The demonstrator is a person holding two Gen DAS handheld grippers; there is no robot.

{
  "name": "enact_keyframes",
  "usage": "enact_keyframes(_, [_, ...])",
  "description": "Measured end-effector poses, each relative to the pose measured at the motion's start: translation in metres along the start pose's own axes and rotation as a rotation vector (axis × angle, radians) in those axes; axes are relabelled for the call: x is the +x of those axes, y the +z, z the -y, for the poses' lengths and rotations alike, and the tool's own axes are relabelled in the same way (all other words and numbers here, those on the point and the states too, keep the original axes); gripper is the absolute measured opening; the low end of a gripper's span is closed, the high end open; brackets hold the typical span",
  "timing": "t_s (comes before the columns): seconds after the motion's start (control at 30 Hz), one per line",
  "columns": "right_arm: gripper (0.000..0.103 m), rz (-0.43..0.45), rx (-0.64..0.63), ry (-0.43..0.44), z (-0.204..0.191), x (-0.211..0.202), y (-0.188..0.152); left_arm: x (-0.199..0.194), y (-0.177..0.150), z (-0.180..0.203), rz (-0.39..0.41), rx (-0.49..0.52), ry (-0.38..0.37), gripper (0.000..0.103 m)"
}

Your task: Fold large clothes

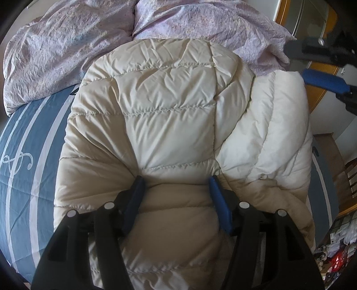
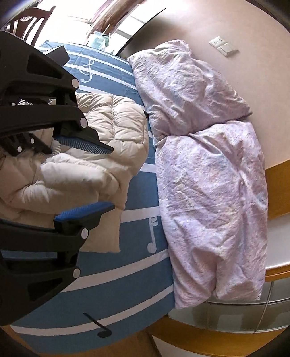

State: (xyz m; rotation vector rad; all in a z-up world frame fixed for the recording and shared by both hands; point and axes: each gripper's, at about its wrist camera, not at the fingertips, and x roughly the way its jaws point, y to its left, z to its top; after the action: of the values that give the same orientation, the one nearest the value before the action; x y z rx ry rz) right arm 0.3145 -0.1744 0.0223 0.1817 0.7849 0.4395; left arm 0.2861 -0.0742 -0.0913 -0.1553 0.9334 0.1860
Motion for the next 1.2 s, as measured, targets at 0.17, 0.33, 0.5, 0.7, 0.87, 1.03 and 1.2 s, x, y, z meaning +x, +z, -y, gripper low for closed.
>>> enact_keyframes(0.17, [0.046, -0.031, -0.032, -0.024, -0.006, 0.011, -0.004, 0.000, 0.000, 0.003, -0.002, 0.003, -0.005, 0.060])
enact_keyframes(0.33, [0.046, -0.070, -0.043, -0.066, 0.000, 0.025, -0.013, 0.001, 0.001, 0.003, -0.004, 0.008, -0.012, 0.060])
enact_keyframes(0.5, [0.046, -0.101, -0.040, -0.106, 0.009, 0.036, -0.020, 0.001, 0.001, 0.003, -0.004, 0.014, -0.019, 0.060])
enact_keyframes(0.7, [0.038, -0.130, -0.019, -0.135, 0.019, 0.045, -0.027, 0.001, 0.001, 0.004, -0.004, 0.015, -0.022, 0.060])
enact_keyframes(0.87, [0.032, -0.147, -0.019, -0.165, 0.024, 0.051, -0.030, 0.000, 0.001, 0.004, -0.002, 0.013, -0.030, 0.060])
enact_keyframes(1.03, [0.025, -0.168, -0.018, -0.190, 0.032, 0.061, -0.037, -0.003, 0.003, 0.002, 0.000, 0.006, -0.047, 0.060])
enact_keyframes(1.2, [0.023, -0.188, -0.008, -0.217, 0.041, 0.069, -0.043, -0.007, 0.005, 0.002, 0.008, -0.001, -0.072, 0.060])
